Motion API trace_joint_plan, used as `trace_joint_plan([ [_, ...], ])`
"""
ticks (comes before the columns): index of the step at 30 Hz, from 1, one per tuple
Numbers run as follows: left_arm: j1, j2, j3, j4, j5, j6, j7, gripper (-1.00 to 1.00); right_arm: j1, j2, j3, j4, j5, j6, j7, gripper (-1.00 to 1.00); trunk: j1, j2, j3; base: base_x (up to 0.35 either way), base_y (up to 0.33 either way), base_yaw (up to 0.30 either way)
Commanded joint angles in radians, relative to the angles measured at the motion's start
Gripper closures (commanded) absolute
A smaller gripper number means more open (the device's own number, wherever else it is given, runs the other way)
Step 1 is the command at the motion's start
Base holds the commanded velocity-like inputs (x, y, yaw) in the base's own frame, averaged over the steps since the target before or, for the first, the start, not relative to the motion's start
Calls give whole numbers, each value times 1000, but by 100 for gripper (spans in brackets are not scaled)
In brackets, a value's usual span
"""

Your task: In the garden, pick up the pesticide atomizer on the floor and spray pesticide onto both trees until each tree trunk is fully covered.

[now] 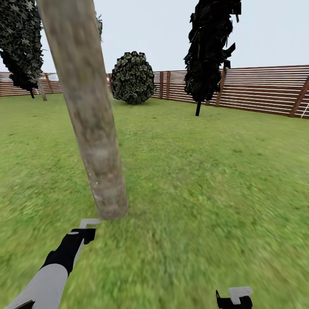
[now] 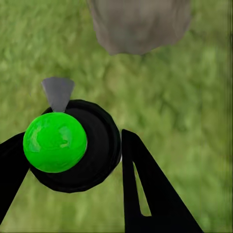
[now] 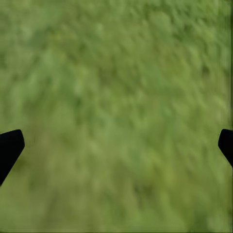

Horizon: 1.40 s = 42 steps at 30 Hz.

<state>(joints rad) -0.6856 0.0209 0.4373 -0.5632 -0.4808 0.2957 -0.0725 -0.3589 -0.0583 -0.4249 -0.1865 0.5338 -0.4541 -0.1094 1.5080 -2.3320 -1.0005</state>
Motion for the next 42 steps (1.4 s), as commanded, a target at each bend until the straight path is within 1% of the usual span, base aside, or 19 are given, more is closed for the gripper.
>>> trace_joint_plan([
  [1,0,0,0,0,0,0,0,100,0,0,0,1,0,0,0,-100,0,0,0,198,-230,0],
  [14,0,-1,0,0,1,-1,0,100,0,0,0,0,-1,0,0,-100,0,0,0,208,-219,0],
  [18,0,0,0,-3,2,-1,0,100,0,1,1,-1,-1,0,-1,-100,0,0,0,75,-255,27],
  [21,0,1,0,-4,6,-1,0,100,0,1,1,-1,0,0,0,-100,0,0,0,8,-271,213],
  [42,0,1,0,0,8,-1,0,100,0,2,1,0,0,0,0,-100,0,0,0,0,-273,276],
])
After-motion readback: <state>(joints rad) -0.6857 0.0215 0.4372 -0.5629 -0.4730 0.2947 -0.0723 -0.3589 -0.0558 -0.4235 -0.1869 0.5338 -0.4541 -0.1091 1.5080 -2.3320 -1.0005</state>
